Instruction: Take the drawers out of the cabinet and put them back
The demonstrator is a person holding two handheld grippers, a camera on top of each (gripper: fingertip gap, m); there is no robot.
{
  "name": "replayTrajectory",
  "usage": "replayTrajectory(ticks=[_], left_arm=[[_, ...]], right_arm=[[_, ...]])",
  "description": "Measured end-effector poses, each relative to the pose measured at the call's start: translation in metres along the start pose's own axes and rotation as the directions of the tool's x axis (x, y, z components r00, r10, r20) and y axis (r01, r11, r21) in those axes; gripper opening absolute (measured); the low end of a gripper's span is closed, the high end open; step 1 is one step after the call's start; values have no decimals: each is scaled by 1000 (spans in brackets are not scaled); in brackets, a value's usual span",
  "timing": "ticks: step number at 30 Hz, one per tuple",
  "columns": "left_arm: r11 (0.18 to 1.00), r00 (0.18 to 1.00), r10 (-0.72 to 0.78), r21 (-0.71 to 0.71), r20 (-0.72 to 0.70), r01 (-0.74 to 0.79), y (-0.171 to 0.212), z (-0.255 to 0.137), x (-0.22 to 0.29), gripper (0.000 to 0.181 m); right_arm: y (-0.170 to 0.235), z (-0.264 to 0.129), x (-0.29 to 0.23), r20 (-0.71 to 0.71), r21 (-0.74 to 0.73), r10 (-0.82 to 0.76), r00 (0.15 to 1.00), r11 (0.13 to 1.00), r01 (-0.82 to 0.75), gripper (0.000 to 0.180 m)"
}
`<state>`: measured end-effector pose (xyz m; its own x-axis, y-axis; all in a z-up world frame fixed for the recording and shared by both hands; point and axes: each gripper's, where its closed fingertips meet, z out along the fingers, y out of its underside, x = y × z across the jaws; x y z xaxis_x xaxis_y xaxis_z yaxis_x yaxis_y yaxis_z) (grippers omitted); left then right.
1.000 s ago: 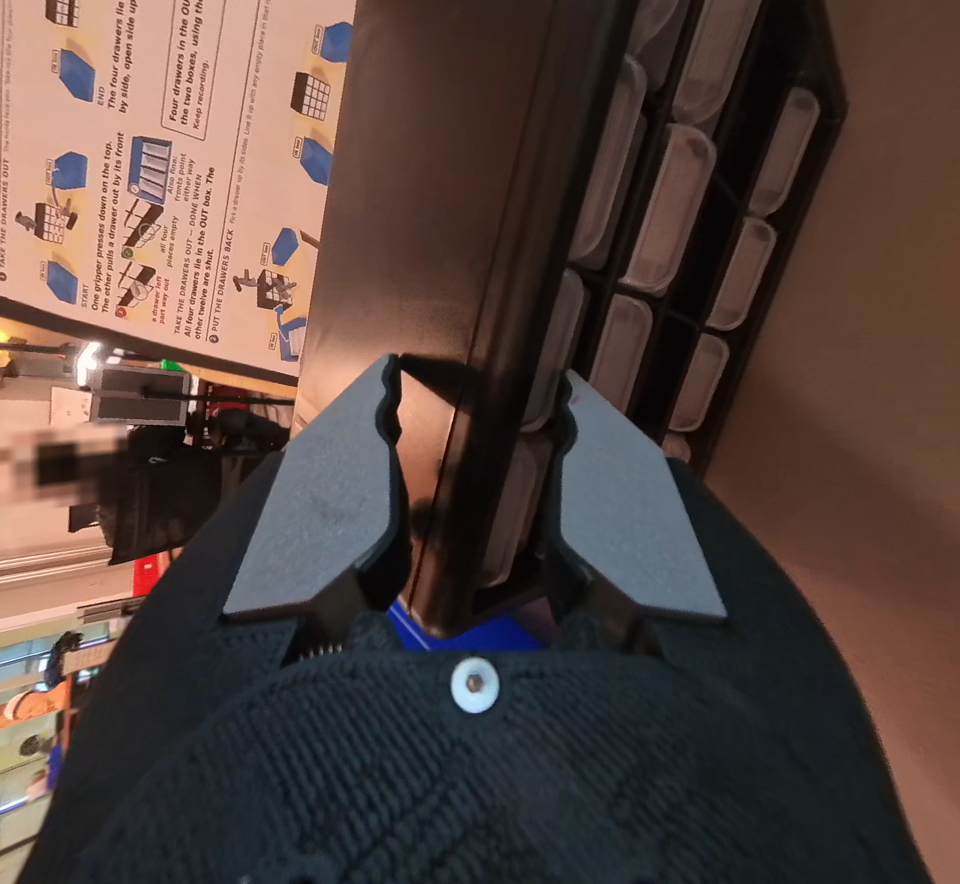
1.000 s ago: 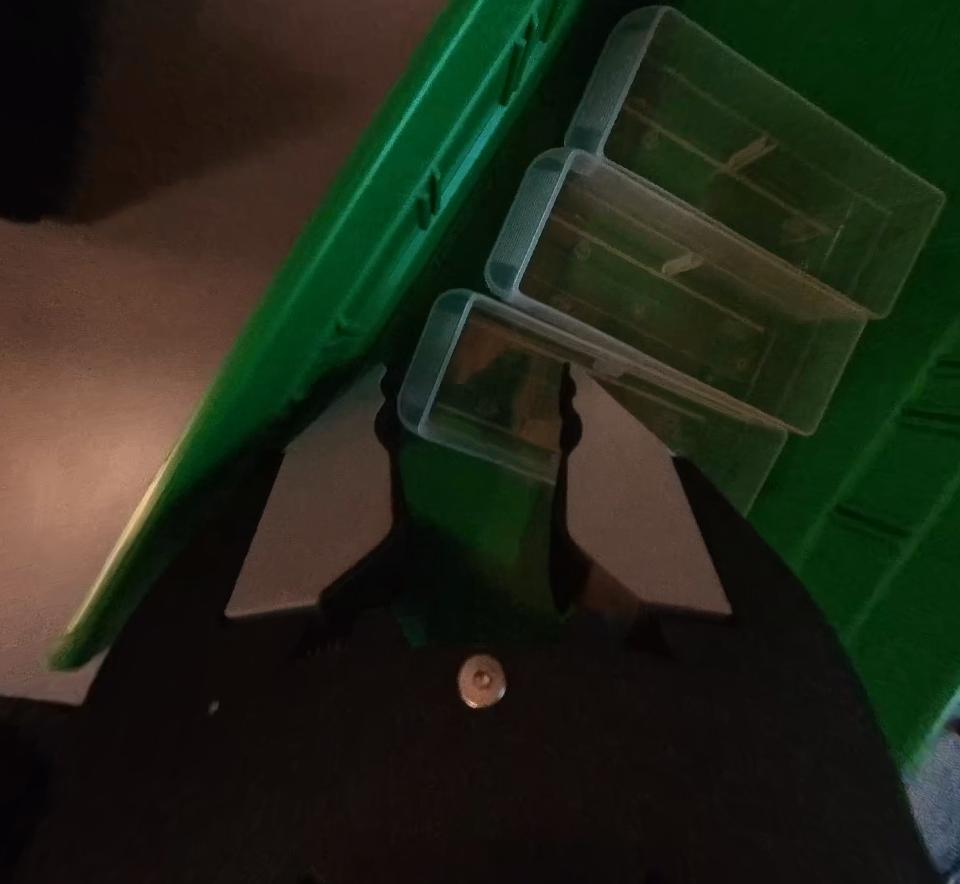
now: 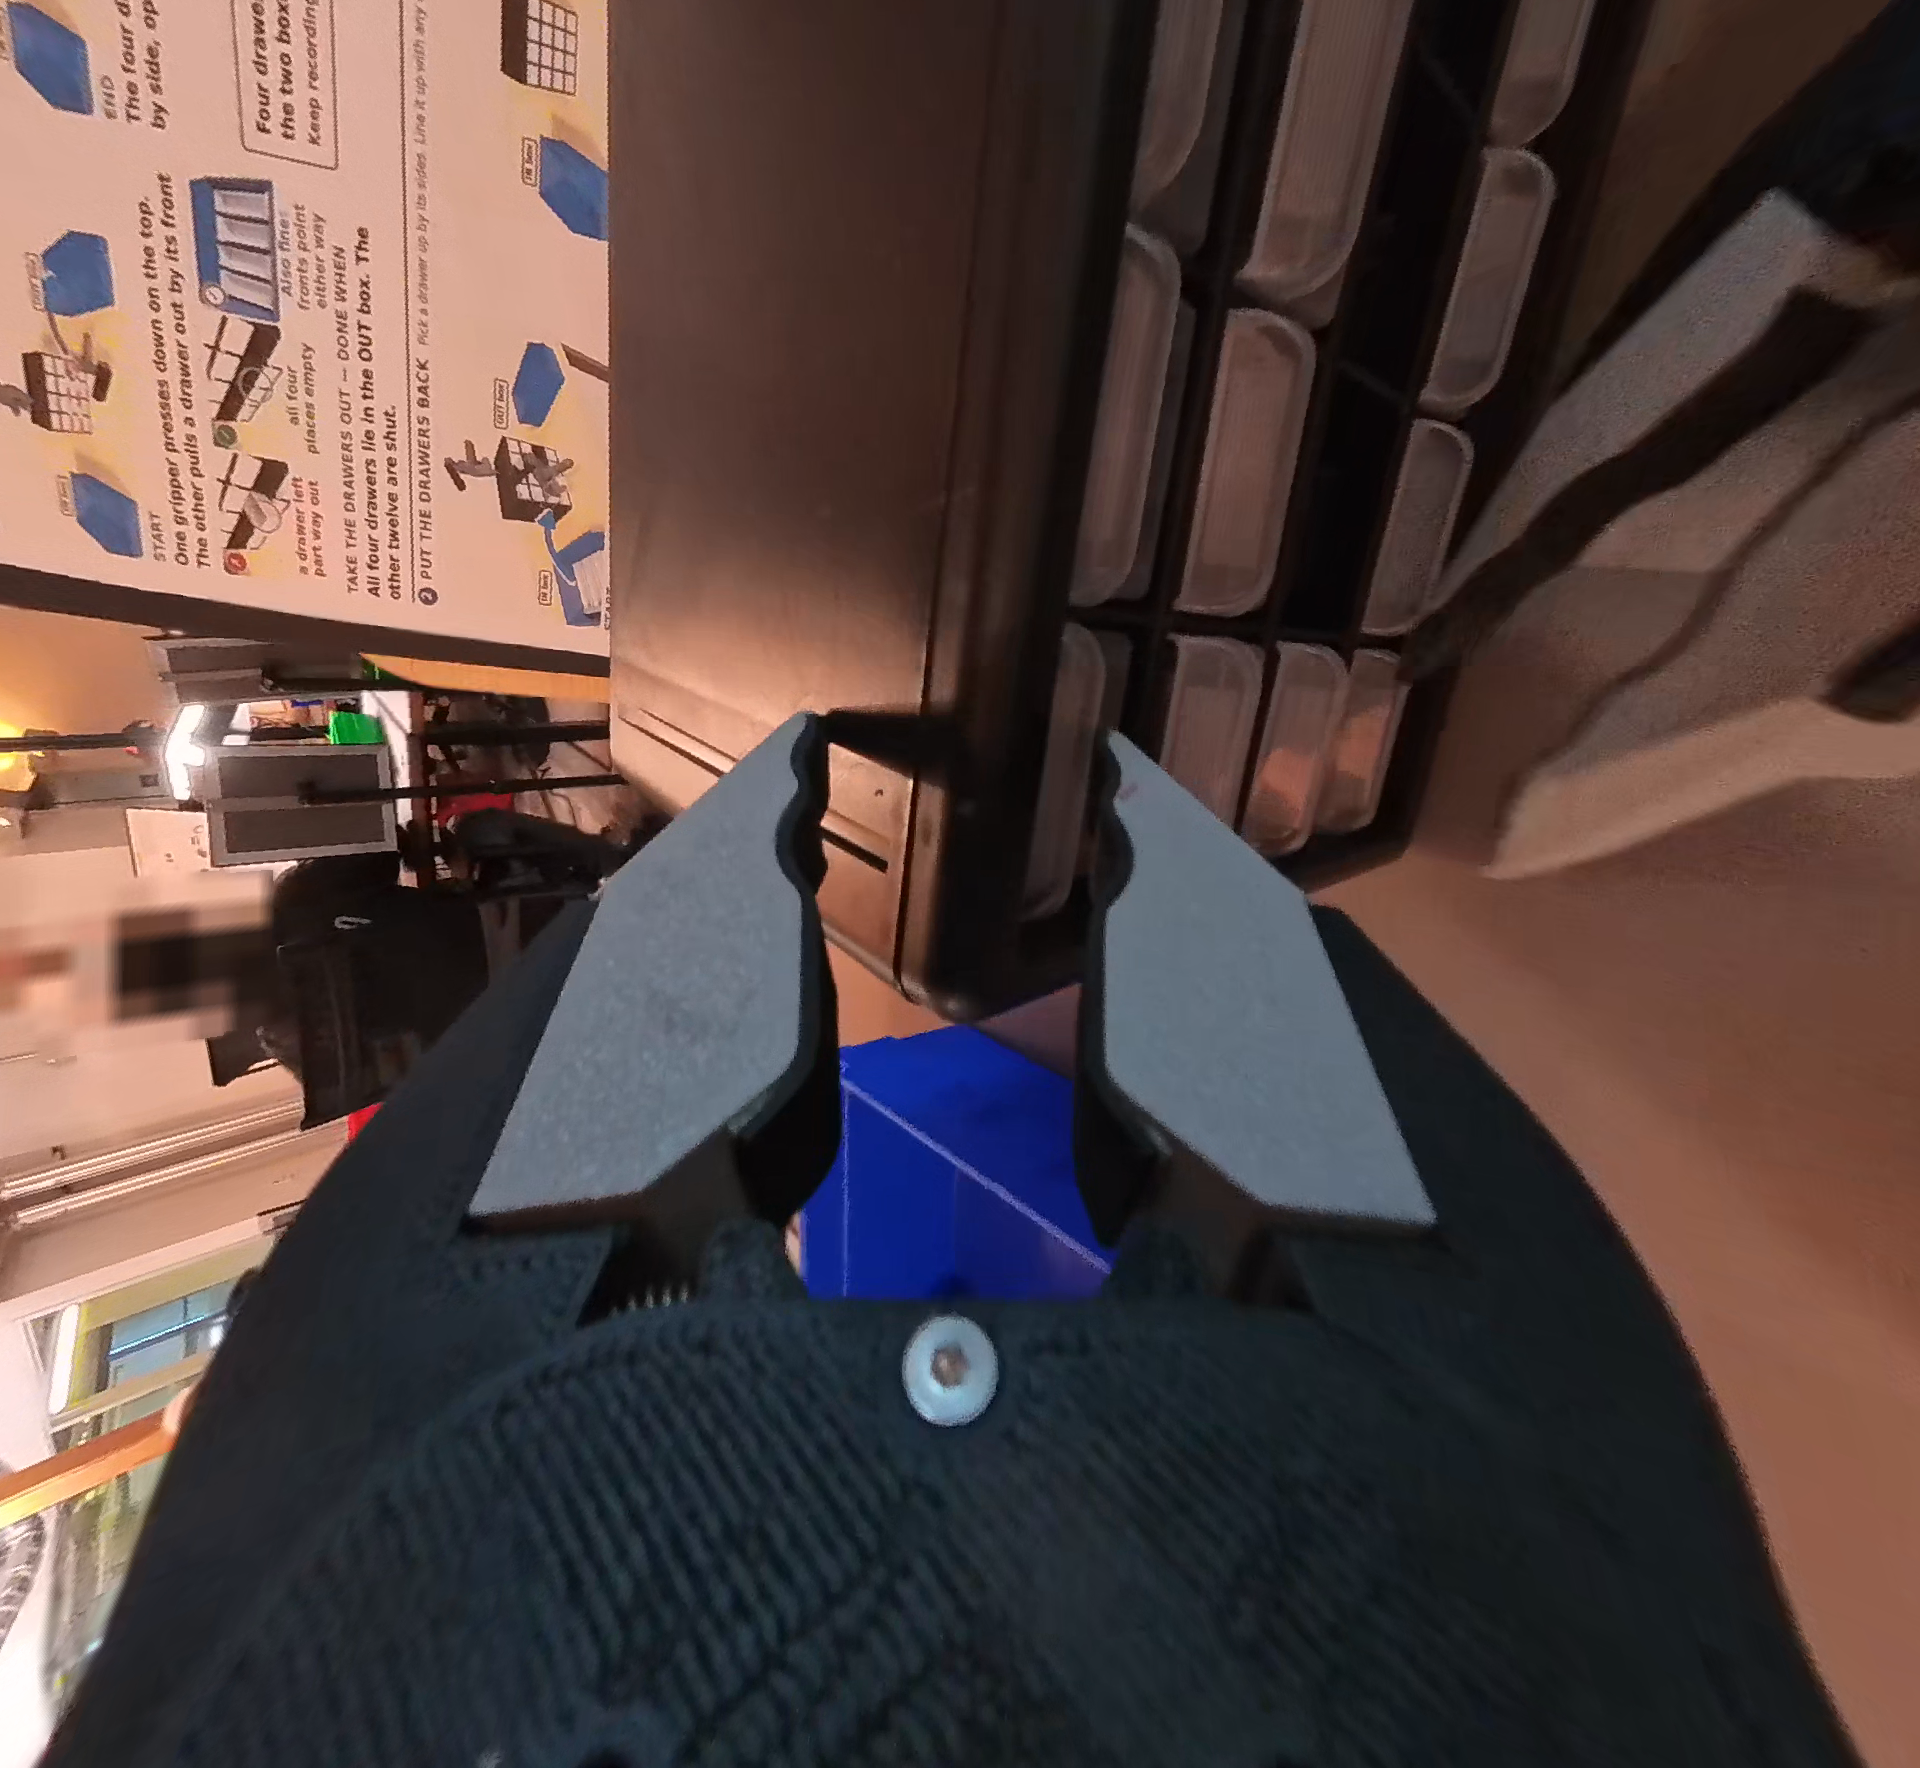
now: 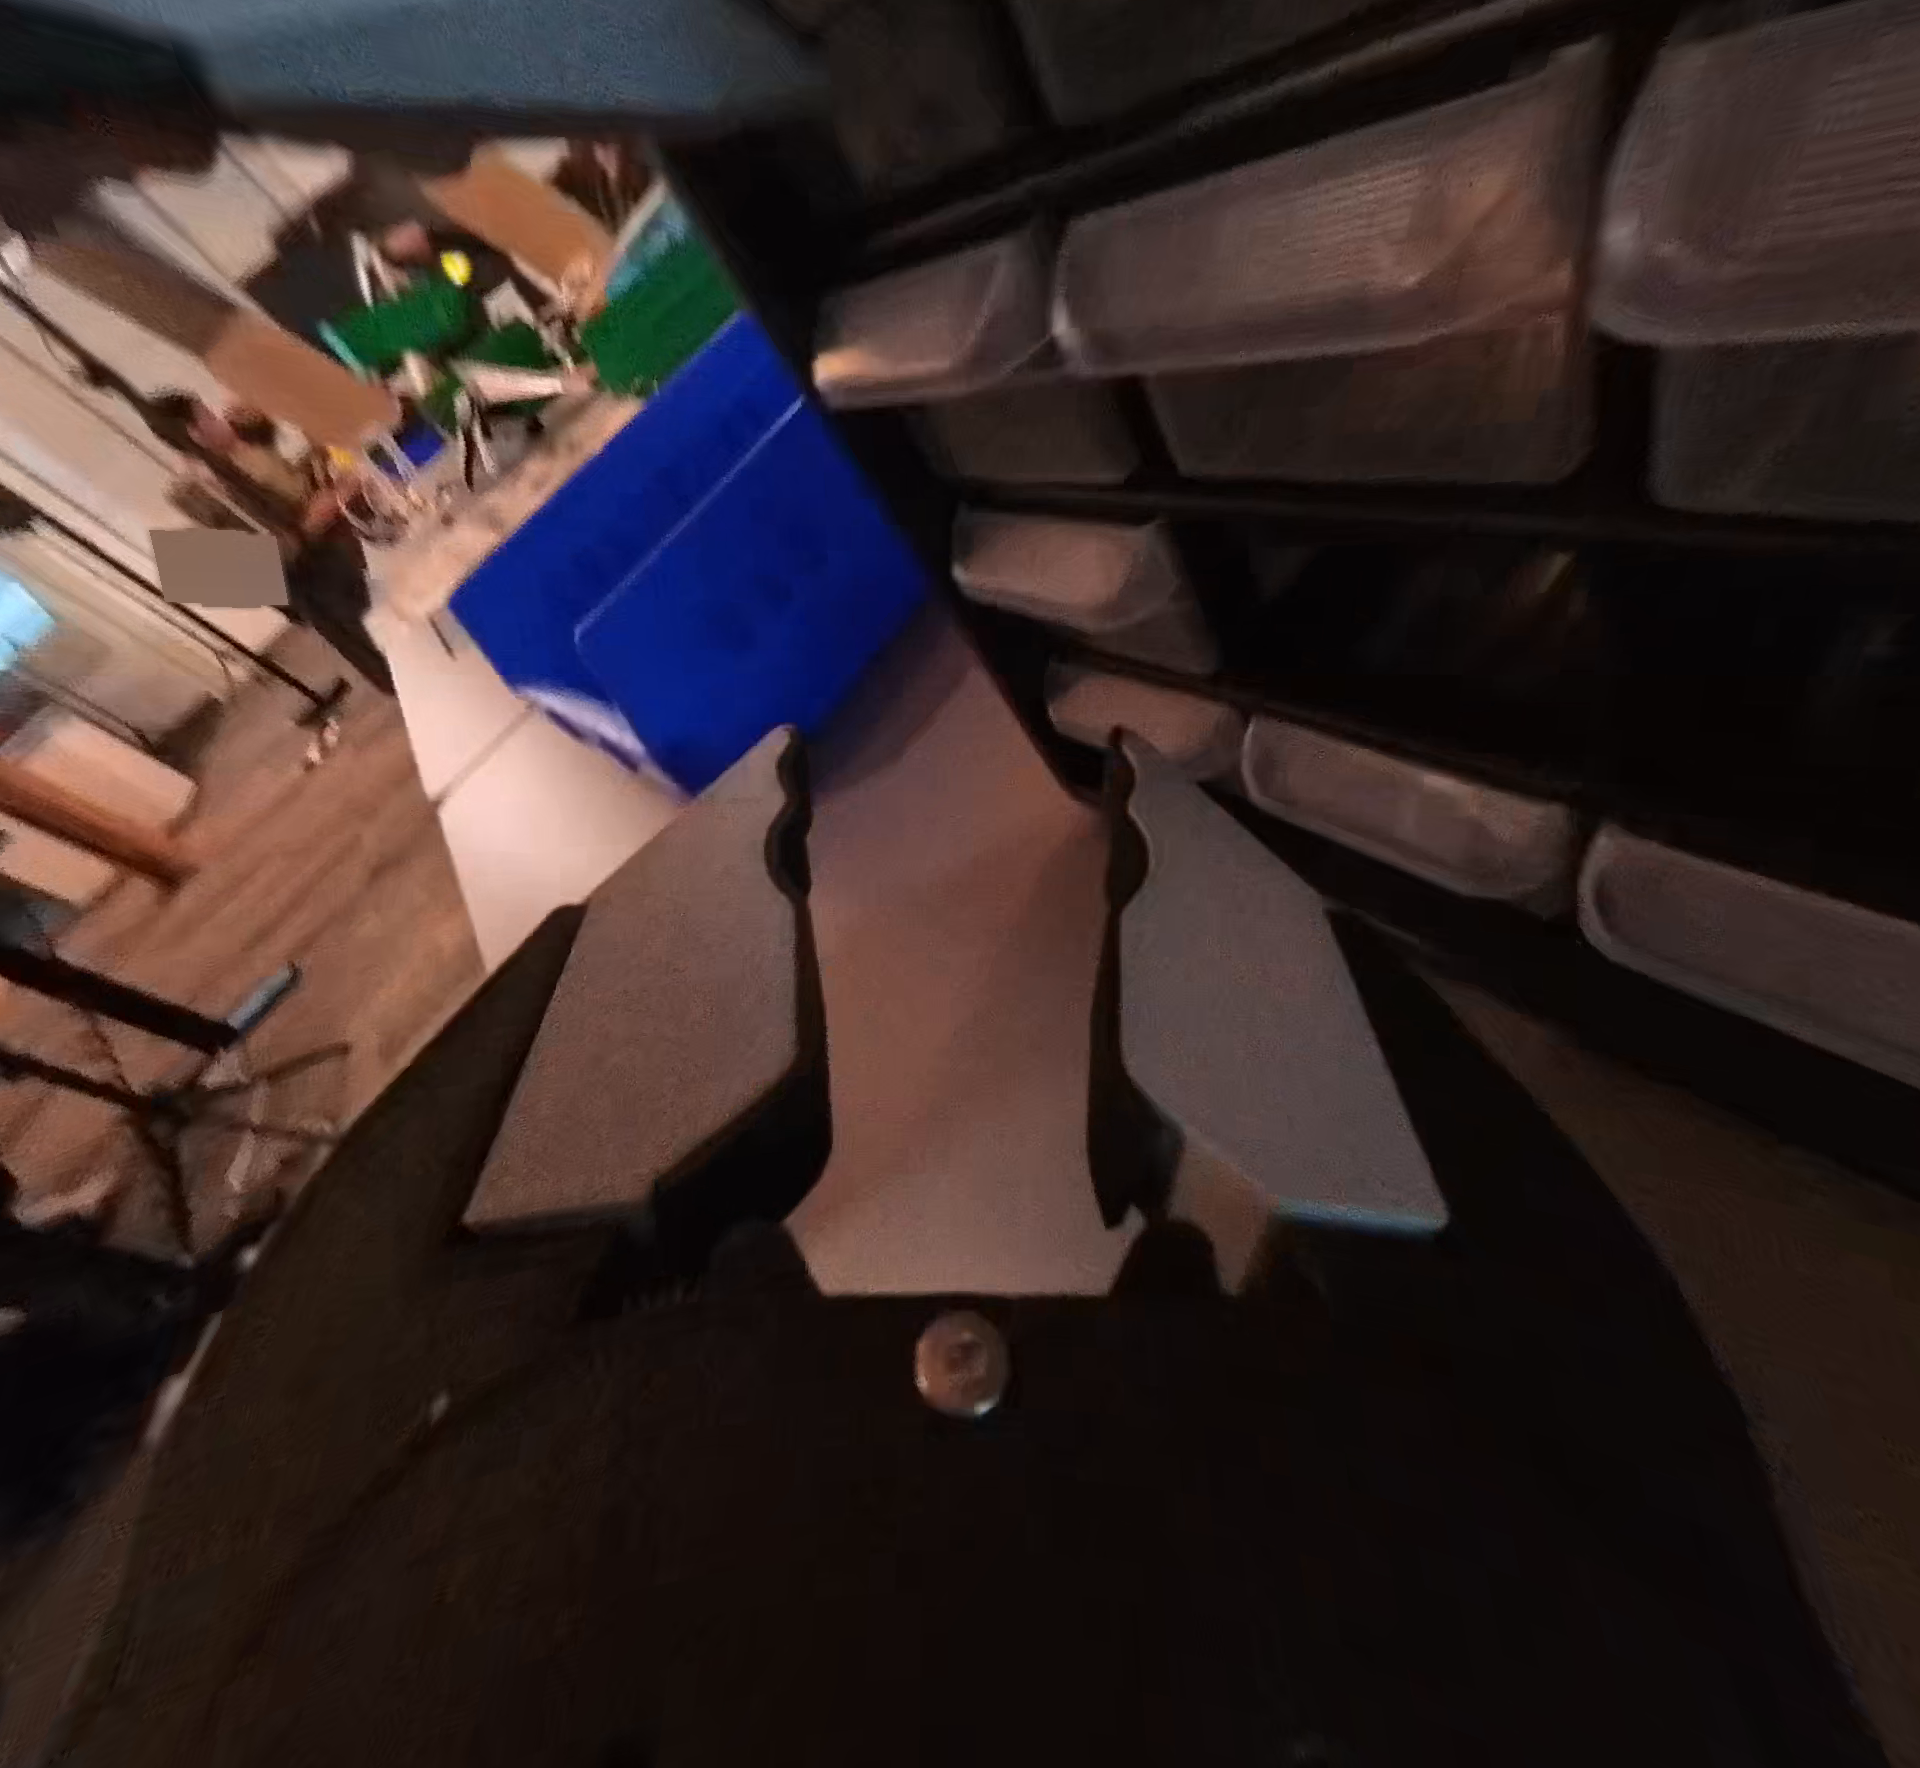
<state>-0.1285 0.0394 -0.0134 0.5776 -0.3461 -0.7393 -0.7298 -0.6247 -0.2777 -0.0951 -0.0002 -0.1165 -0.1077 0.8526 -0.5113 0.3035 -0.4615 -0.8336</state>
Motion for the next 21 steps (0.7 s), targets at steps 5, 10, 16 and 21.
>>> replayTrajectory(ticks=[5,10,16,21], left_arm=[[1000,1000,6,-21,1,-6,0,0,0,49],[1000,1000,4,-30,20,-3,1,1,0,49],[999,999,-2,-32,34,3,1,1,0,49],[999,1000,4,-35,30,-3,0,1,0,49]], right_arm=[[-22,12,15,43,147,212,976,965,-216,32],[-21,14,23,80,152,257,963,952,-267,17],[-6,-2,6,115,71,202,973,975,-211,8],[24,-28,-29,242,-42,191,951,982,-187,6]])
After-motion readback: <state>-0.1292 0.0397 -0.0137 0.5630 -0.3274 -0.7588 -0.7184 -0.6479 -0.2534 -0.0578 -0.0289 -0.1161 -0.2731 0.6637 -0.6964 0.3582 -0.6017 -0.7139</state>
